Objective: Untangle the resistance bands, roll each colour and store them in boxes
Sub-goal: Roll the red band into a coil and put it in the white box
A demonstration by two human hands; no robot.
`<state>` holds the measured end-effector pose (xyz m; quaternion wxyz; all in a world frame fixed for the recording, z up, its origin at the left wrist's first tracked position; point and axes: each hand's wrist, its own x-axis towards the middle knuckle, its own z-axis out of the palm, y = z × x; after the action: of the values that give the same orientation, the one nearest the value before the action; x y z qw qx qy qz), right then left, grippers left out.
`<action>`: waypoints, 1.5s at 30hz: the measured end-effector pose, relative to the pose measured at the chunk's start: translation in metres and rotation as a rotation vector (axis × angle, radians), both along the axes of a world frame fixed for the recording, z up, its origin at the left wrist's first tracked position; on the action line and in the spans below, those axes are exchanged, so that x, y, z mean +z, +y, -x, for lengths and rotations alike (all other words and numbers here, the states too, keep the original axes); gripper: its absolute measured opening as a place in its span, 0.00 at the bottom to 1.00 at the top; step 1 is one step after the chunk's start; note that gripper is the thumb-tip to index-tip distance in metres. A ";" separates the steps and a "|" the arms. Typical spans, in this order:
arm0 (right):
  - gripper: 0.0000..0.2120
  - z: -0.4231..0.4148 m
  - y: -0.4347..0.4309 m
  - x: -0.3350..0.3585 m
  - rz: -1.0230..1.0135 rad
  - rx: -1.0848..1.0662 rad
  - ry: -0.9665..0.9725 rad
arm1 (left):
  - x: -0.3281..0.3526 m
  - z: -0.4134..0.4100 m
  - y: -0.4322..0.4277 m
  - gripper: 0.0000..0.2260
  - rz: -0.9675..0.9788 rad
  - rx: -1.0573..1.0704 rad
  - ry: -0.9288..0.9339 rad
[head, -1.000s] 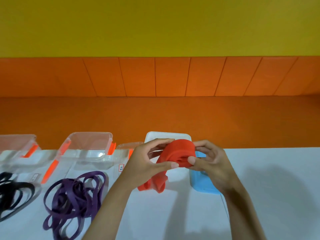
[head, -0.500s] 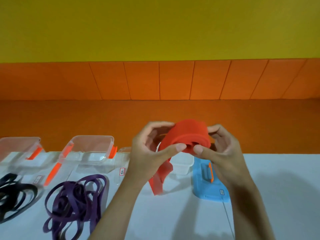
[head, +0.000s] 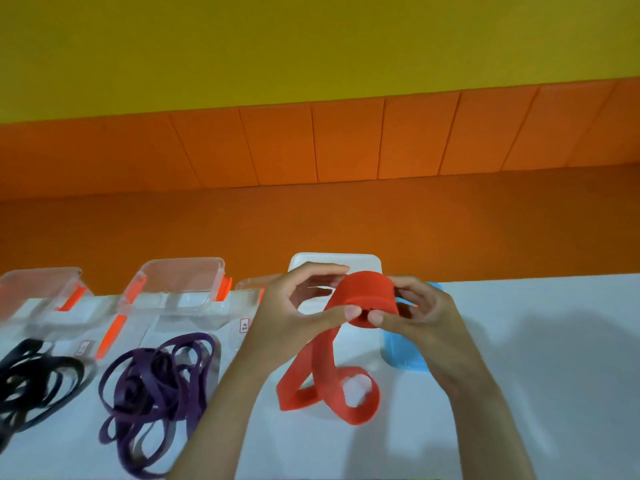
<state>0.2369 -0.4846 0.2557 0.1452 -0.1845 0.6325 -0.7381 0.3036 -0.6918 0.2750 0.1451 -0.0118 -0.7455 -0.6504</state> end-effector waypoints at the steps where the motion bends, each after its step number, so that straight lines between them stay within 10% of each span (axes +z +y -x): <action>1: 0.23 -0.003 0.001 -0.003 0.015 -0.023 -0.041 | -0.002 -0.001 0.002 0.21 0.000 -0.006 -0.015; 9: 0.20 -0.019 0.013 0.001 0.017 0.071 -0.224 | 0.003 -0.013 0.016 0.16 -0.096 0.003 -0.025; 27: 0.22 -0.010 0.013 0.042 0.113 -0.222 -0.055 | 0.009 -0.009 0.005 0.27 0.017 -0.118 -0.116; 45: 0.25 0.018 -0.035 0.061 0.297 -0.191 0.047 | 0.018 0.020 -0.015 0.16 -0.102 -0.008 -0.028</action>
<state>0.2193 -0.5192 0.3165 0.0306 -0.1601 0.5345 -0.8293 0.2834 -0.7065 0.2930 0.1323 0.0016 -0.7131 -0.6884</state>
